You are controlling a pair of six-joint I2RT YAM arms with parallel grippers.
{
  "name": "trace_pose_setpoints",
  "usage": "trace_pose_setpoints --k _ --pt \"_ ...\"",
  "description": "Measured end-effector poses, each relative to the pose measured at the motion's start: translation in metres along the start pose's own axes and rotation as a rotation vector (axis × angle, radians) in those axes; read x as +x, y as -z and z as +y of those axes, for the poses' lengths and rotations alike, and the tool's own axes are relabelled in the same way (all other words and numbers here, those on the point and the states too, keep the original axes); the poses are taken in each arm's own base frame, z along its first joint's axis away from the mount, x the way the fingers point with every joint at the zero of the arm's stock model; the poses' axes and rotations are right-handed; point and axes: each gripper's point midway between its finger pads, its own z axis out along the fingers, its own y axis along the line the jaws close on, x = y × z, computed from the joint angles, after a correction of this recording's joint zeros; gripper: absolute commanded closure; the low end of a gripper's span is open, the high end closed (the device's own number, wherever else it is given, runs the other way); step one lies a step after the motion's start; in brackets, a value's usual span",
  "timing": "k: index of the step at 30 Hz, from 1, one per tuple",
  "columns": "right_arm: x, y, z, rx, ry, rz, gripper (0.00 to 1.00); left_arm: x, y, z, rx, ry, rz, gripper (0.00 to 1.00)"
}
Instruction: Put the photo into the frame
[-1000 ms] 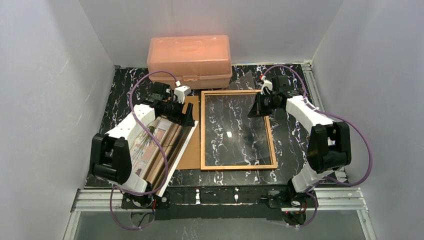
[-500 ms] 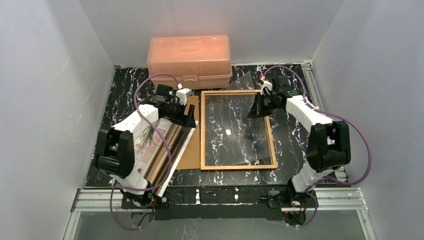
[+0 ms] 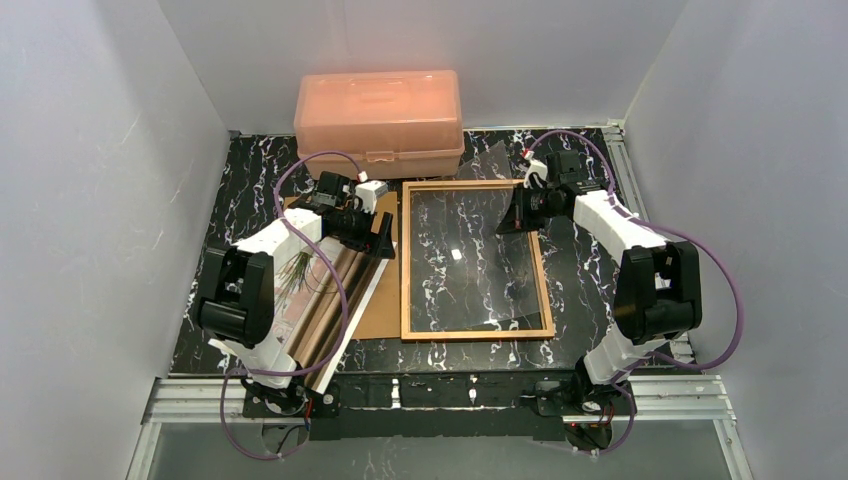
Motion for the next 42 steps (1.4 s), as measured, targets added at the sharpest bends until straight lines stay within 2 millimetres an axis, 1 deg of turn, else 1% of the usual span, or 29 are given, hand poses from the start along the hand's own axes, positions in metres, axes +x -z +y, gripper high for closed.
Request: trace_pose_setpoints --k 2,5,12,18,26,36,42 --pt "-0.001 0.001 -0.002 0.002 -0.004 -0.002 0.99 -0.001 0.0 0.0 0.0 0.002 -0.002 0.11" --pt "-0.001 0.001 -0.003 0.003 -0.006 -0.003 0.99 -0.001 0.0 -0.001 0.0 0.015 -0.004 0.1" --pt "-0.001 -0.002 -0.007 0.003 -0.012 0.006 0.99 0.0 -0.002 0.0 -0.027 0.08 0.006 0.14" --pt "-0.002 -0.004 -0.006 -0.012 -0.016 0.012 0.99 0.002 -0.004 0.003 -0.075 0.108 0.023 0.15" --pt "-0.002 -0.004 -0.007 -0.01 -0.017 0.01 0.99 0.002 -0.008 0.001 -0.1 0.12 0.023 0.08" --pt "-0.003 -0.003 -0.009 -0.01 -0.016 0.008 0.99 0.003 -0.009 -0.001 -0.098 0.115 0.024 0.07" --pt "-0.008 0.0 -0.011 -0.005 -0.013 -0.002 0.99 0.004 -0.011 -0.001 -0.105 0.108 0.032 0.06"
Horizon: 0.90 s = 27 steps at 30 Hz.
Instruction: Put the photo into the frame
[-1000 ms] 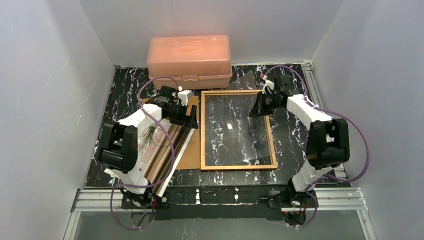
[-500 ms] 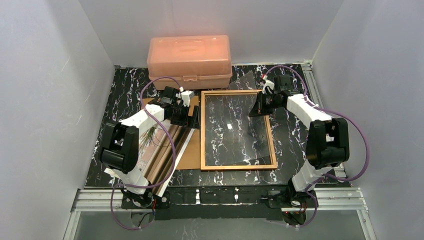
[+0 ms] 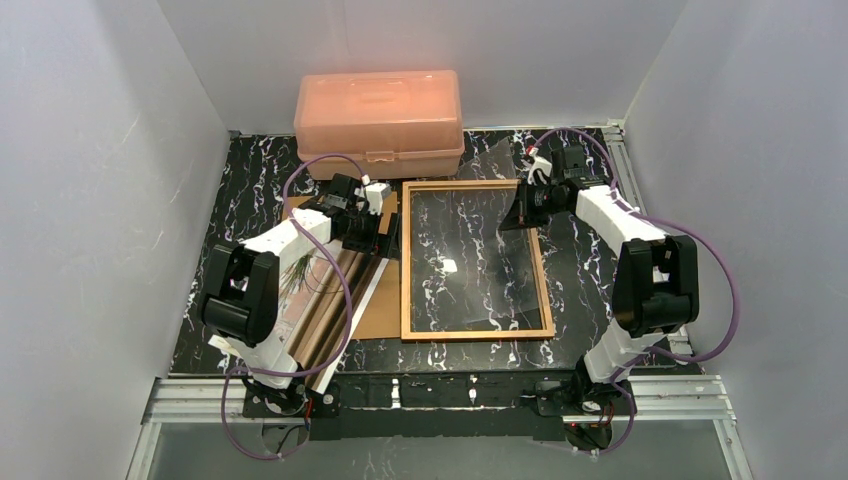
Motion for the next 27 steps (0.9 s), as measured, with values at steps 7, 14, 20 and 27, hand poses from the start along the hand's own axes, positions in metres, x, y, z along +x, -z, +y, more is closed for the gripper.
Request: trace_pose_setpoints --k 7,14,20,27 --pt "-0.002 -0.002 0.001 -0.018 -0.014 0.007 0.99 0.0 0.0 0.002 -0.012 -0.008 0.001 0.06" --pt "0.007 -0.009 0.006 -0.082 -0.09 0.009 0.99 0.002 -0.004 0.003 -0.007 -0.019 -0.001 0.23" --pt "0.009 -0.006 0.019 -0.13 -0.165 0.009 0.99 0.012 -0.012 0.002 0.018 -0.02 0.004 0.36" --pt "-0.01 0.026 0.057 -0.212 -0.193 -0.094 0.99 0.015 -0.018 0.0 0.043 0.0 0.001 0.48"
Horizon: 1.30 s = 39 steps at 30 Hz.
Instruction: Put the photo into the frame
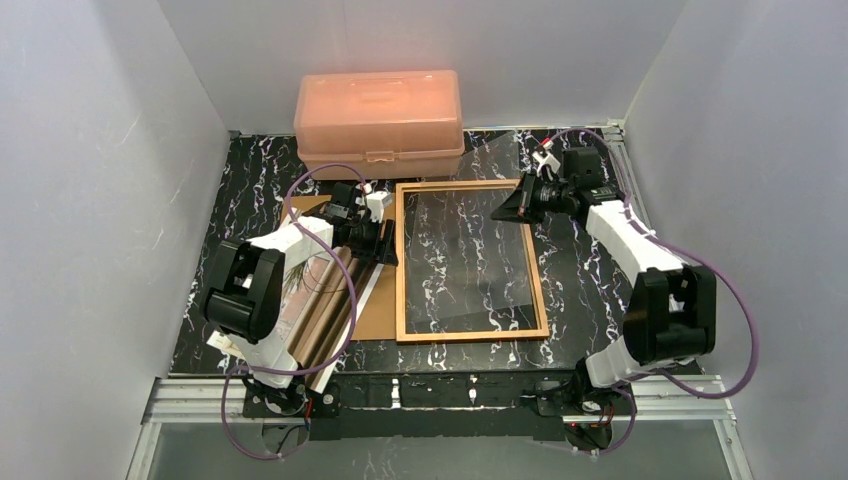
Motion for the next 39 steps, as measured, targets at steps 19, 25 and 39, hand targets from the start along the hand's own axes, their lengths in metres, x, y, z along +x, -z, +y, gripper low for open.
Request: trace_pose_setpoints --k 19,25,39 --pt "0.0 0.02 0.029 -0.059 0.018 -0.07 0.99 -0.008 0.019 -0.017 0.034 0.059 -0.033 0.37" --pt "0.002 0.019 0.029 -0.068 0.019 -0.064 0.99 -0.008 0.019 -0.015 0.027 0.041 -0.036 0.44" --pt "0.006 0.02 0.03 -0.079 0.006 -0.053 0.99 0.004 0.01 -0.008 0.019 0.038 -0.009 0.49"
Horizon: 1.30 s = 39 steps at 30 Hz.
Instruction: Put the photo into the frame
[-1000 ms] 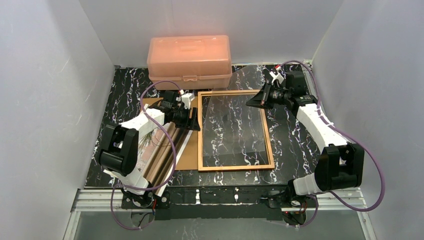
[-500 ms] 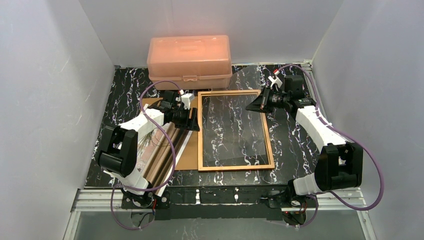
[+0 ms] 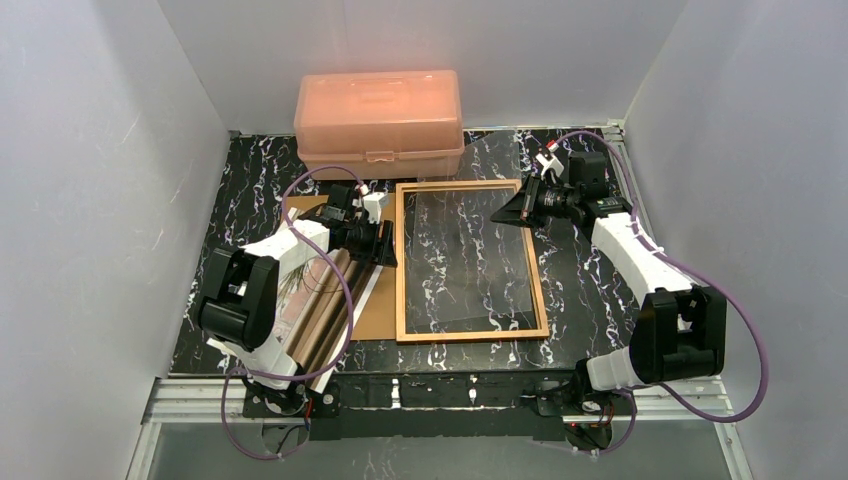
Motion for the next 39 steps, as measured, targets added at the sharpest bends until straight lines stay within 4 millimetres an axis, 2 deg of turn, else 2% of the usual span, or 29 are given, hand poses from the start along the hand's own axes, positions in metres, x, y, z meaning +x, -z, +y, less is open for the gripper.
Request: trace_pose_setpoints --k 3,14,23,34,39 --pt "0.0 0.001 0.002 -0.003 -0.006 -0.002 0.99 -0.002 0.0 0.0 0.001 -0.002 -0.006 0.54" --pt "0.003 0.004 0.008 -0.029 -0.035 -0.017 0.99 0.004 -0.004 0.002 0.0 0.001 0.005 0.61" --pt "0.012 0.0 0.001 -0.037 -0.07 -0.006 0.99 0.006 -0.005 0.003 0.0 0.002 0.011 0.62" --pt "0.012 0.0 0.001 -0.039 -0.086 -0.007 0.99 0.008 -0.008 0.005 -0.001 -0.002 0.021 0.68" --pt "0.012 0.0 0.001 -0.039 -0.087 -0.006 0.99 0.009 -0.008 0.006 -0.001 -0.007 0.024 0.67"
